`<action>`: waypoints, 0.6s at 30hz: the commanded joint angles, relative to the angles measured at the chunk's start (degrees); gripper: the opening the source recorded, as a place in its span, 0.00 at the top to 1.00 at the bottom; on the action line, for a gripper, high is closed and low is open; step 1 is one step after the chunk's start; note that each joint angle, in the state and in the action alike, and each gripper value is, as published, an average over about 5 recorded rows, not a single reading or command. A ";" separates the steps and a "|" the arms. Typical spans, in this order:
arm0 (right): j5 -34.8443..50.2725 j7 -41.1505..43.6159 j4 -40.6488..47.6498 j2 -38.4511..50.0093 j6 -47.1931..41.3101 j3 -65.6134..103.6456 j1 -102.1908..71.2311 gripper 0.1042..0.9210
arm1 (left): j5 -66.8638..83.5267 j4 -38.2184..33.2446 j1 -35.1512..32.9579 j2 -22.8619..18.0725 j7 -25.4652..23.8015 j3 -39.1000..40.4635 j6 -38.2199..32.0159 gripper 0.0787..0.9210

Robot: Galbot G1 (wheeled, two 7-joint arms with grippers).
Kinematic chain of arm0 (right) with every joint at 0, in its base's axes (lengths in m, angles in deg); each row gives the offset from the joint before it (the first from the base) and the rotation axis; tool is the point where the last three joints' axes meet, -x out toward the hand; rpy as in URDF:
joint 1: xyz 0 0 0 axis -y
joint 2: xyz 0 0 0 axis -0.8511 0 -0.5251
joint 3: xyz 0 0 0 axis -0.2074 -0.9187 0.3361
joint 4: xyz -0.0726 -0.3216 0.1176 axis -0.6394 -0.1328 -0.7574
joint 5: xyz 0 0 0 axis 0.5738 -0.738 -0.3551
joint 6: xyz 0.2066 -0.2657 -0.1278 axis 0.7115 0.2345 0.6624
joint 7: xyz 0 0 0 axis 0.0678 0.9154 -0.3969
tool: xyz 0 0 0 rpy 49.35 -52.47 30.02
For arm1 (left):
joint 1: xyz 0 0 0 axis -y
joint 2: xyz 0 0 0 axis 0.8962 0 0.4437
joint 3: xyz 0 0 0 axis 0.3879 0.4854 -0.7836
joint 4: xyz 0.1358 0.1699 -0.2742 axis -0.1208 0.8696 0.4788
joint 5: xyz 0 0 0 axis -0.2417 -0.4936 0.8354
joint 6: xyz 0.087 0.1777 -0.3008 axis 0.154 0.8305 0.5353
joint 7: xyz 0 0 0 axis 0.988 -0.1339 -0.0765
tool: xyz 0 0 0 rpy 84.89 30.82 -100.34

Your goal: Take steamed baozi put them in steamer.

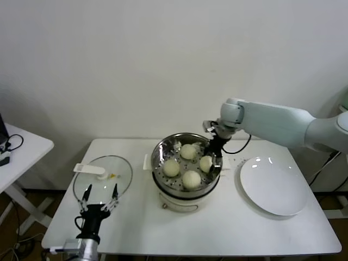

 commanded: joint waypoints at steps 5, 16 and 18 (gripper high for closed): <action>3.13 1.85 0.06 0.18 0.12 0.82 2.00 0.12 | -0.08 -0.17 0.07 0.03 -0.01 0.06 0.09 0.12; 7.54 3.94 -2.49 4.21 0.44 1.43 5.50 0.12 | -0.57 -0.60 0.08 -0.24 0.01 0.42 0.15 0.12; 7.60 3.01 -3.01 5.98 0.70 2.49 6.15 0.12 | -0.57 -0.68 -0.01 -0.17 0.01 0.34 0.13 0.12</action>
